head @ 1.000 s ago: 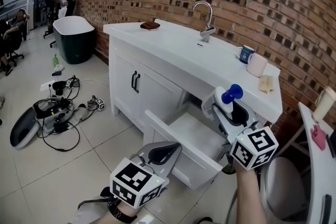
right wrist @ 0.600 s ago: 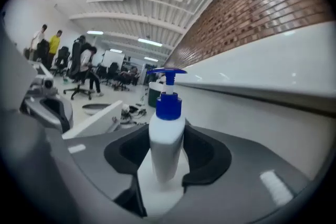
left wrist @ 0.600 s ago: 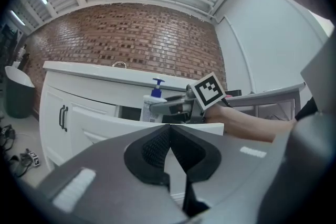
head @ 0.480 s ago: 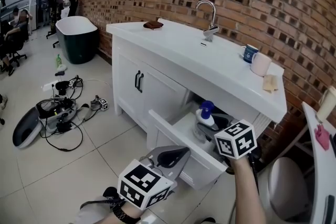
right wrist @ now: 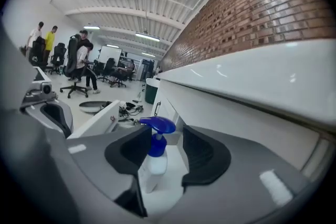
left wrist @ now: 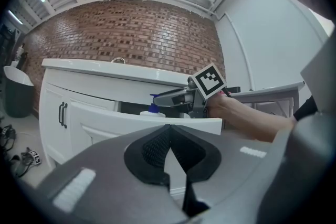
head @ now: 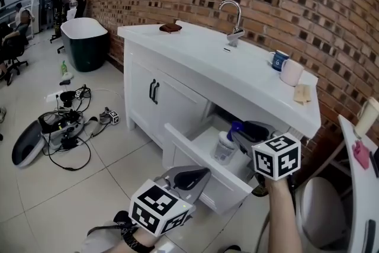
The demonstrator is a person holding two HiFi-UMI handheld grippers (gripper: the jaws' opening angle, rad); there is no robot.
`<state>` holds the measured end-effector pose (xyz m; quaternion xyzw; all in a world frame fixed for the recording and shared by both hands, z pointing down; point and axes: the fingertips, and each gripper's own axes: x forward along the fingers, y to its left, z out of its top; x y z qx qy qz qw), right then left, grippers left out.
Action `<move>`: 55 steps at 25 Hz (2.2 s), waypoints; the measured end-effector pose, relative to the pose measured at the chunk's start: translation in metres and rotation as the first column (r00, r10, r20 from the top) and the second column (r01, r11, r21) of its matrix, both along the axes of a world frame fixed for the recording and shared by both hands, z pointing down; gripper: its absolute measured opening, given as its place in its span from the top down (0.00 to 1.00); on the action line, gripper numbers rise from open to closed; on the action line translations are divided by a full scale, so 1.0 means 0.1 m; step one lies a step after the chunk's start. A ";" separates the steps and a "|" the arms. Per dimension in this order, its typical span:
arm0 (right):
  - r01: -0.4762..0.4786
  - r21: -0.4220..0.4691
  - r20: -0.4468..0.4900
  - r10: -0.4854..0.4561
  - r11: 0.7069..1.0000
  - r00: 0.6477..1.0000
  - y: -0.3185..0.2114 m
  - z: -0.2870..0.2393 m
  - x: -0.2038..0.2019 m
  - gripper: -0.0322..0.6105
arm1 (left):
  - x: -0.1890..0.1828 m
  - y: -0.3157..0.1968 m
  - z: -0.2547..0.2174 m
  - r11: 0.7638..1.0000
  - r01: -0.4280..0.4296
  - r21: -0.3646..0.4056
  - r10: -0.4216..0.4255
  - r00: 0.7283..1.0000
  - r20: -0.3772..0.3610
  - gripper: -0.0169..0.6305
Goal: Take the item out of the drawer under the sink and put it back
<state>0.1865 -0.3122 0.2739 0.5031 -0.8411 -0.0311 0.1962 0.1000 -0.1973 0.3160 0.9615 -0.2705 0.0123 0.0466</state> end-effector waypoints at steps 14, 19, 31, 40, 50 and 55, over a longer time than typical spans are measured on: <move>0.034 0.027 0.044 -0.035 0.999 0.998 0.11 0.03 0.00 0.74 | 0.15 0.04 0.08 0.999 -0.031 -0.037 0.031 0.999 0.012 0.95; 0.053 0.001 0.058 -0.053 0.999 0.997 0.12 0.07 0.01 0.74 | 0.15 0.04 0.08 0.999 -0.029 -0.037 0.030 0.999 0.016 0.95; 0.090 -0.049 -0.009 -0.091 0.995 0.996 0.25 0.26 0.03 0.73 | 0.12 0.04 0.05 0.999 -0.032 -0.033 0.033 0.999 0.016 0.95; 0.061 -0.054 -0.008 -0.062 0.997 0.998 0.36 0.37 0.23 0.73 | 0.18 0.08 0.05 0.999 -0.046 -0.028 0.047 0.999 0.022 0.95; 0.121 -0.025 -0.007 -0.121 0.992 0.993 0.50 0.41 0.20 0.73 | 0.21 0.09 0.06 0.998 -0.049 -0.024 0.050 0.998 0.031 0.95; 0.100 -0.019 0.015 -0.100 0.995 0.995 0.52 0.46 0.28 0.74 | 0.24 0.13 0.04 0.998 -0.064 -0.014 0.065 0.997 0.034 0.95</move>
